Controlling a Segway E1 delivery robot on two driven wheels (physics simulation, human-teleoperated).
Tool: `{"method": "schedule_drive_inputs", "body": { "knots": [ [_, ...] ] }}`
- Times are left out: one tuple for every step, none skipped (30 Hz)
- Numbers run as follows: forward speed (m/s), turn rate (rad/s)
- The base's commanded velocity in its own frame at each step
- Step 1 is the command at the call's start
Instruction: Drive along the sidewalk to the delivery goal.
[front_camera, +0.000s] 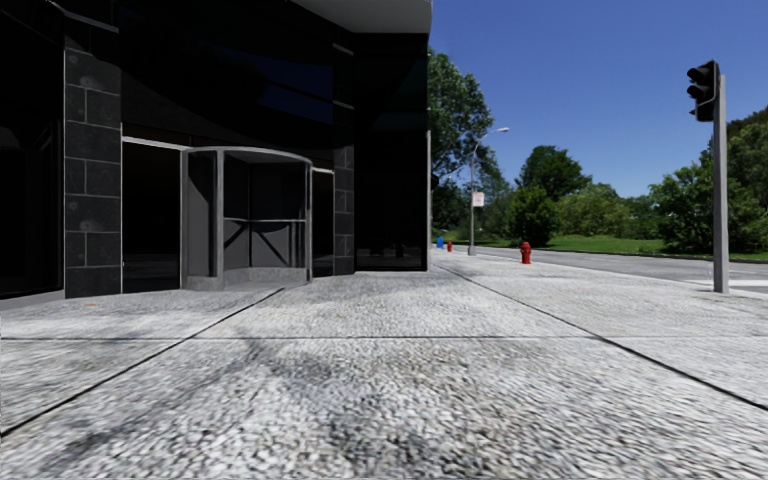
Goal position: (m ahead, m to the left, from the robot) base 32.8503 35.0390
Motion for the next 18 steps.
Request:
{"method": "schedule_drive_inputs", "body": {
  "knots": [
    [2.00, 0.71],
    [2.00, 0.77],
    [2.00, 0.77],
    [2.00, 0.85],
    [2.00, 0.91],
    [2.00, 0.94],
    [2.00, 0.95],
    [2.00, 0.95],
    [2.00, 0.96],
    [2.00, 0.96],
    [2.00, 0.96],
    [2.00, 0.96],
    [2.00, 0.96],
    [2.00, 0.96],
    [2.00, 0.96],
    [2.00, 0.96],
    [2.00, 0.96],
    [2.00, 0.96]
  ]
}}
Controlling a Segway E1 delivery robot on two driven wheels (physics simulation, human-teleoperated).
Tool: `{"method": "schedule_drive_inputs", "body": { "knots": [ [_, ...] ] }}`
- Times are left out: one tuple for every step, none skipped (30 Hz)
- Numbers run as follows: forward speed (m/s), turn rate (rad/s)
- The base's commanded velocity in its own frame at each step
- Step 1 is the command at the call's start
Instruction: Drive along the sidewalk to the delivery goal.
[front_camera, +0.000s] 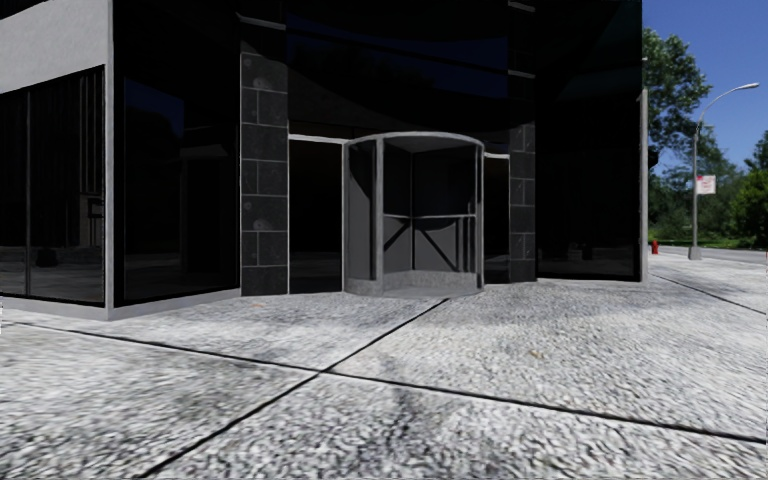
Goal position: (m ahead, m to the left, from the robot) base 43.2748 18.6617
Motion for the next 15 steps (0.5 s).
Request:
{"method": "schedule_drive_inputs", "body": {
  "knots": [
    [2.00, 0.96],
    [2.00, 0.96],
    [2.00, 0.96],
    [2.00, 0.96],
    [2.00, 0.96],
    [2.00, 0.96],
    [2.00, 0.96],
    [2.00, 0.96],
    [2.00, 0.96],
    [2.00, 0.96],
    [2.00, 0.96],
    [2.00, 0.96],
    [2.00, 0.96],
    [2.00, 0.96],
    [2.00, 0.96]
  ]
}}
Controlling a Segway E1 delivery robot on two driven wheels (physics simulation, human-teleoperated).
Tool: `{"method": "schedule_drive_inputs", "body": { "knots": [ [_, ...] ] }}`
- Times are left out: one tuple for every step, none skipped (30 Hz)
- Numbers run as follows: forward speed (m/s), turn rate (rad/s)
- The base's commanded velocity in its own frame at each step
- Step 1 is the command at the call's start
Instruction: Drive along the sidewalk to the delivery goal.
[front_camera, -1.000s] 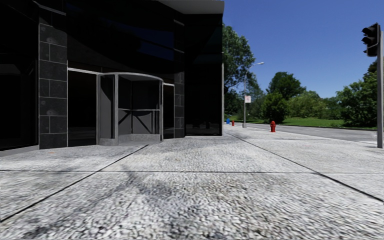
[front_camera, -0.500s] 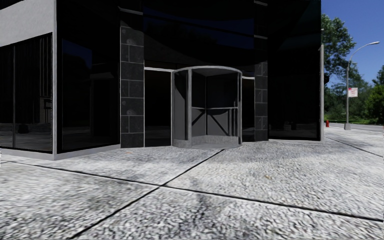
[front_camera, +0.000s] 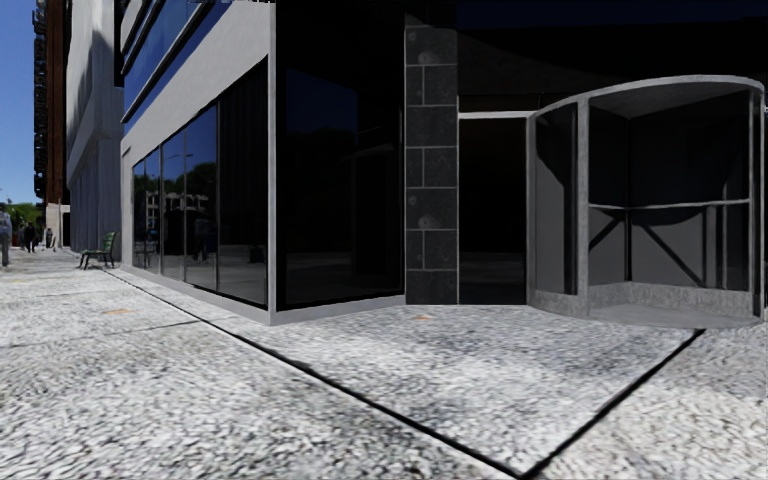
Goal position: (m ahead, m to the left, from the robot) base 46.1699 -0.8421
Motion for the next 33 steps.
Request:
{"method": "schedule_drive_inputs", "body": {
  "knots": [
    [2.00, 0.96],
    [2.00, 0.96],
    [2.00, 0.96],
    [2.00, 0.96],
    [2.00, 0.96],
    [2.00, 0.96],
    [2.00, 0.96],
    [2.00, 0.96],
    [2.00, 0.96],
    [2.00, 0.96],
    [2.00, 0.96],
    [2.00, 0.96],
    [2.00, 0.96],
    [2.00, 0.96],
    [2.00, 0.95],
    [2.00, 0.95],
    [2.00, 0.95],
    [2.00, 0.91],
    [2.00, 0.91],
    [2.00, 0.78],
    [2.00, 0.69],
    [2.00, 0.58],
    [2.00, 0.36],
    [2.00, 0.36],
    [2.00, 0.21],
    [2.00, 0.12],
    [2.00, 0.04],
    [2.00, 0.00],
    [2.00, 0.00],
    [2.00, 0.00],
    [2.00, 0.00],
    [2.00, 0.00],
    [2.00, 0.00]
  ]
}}
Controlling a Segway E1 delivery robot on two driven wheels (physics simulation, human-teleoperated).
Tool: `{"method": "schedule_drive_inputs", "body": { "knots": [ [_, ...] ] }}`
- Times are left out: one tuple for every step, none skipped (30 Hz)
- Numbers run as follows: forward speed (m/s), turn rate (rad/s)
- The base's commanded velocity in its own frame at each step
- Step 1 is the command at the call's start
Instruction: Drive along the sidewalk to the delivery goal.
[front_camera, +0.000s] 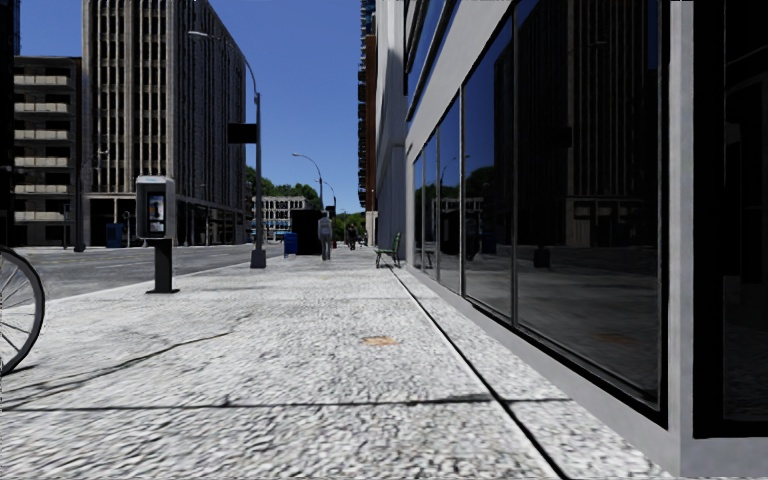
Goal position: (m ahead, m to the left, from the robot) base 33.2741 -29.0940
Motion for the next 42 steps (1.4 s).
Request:
{"method": "schedule_drive_inputs", "body": {
  "knots": [
    [2.00, 0.00],
    [2.00, 0.00],
    [2.00, 0.00],
    [2.00, 0.00],
    [2.00, 0.00],
    [2.00, 0.00],
    [2.00, 0.00],
    [2.00, 0.00],
    [2.00, 0.00],
    [2.00, 0.00],
    [2.00, 0.00],
    [2.00, 0.00],
    [2.00, 0.00],
    [2.00, 0.00],
    [2.00, 0.00],
    [2.00, 0.00],
    [2.00, 0.00],
    [2.00, 0.06],
    [2.00, 0.24],
    [2.00, 0.48],
    [2.00, 0.48],
    [2.00, 0.76],
    [2.00, 0.93],
    [2.00, 0.98],
    [2.00, 0.98],
    [2.00, 0.46],
    [2.00, 0.46],
    [2.00, 0.26],
    [2.00, 0.19],
    [2.00, 0.10],
    [2.00, 0.02],
    [2.00, 0.00],
    [2.00, 0.00],
    [2.00, 0.00],
    [2.00, 0.00],
    [2.00, 0.00],
    [2.00, 0.00],
    [2.00, 0.00],
    [2.00, 0.00],
    [2.00, 0.00],
    [2.00, 0.00],
    [2.00, 0.00]
  ]
}}
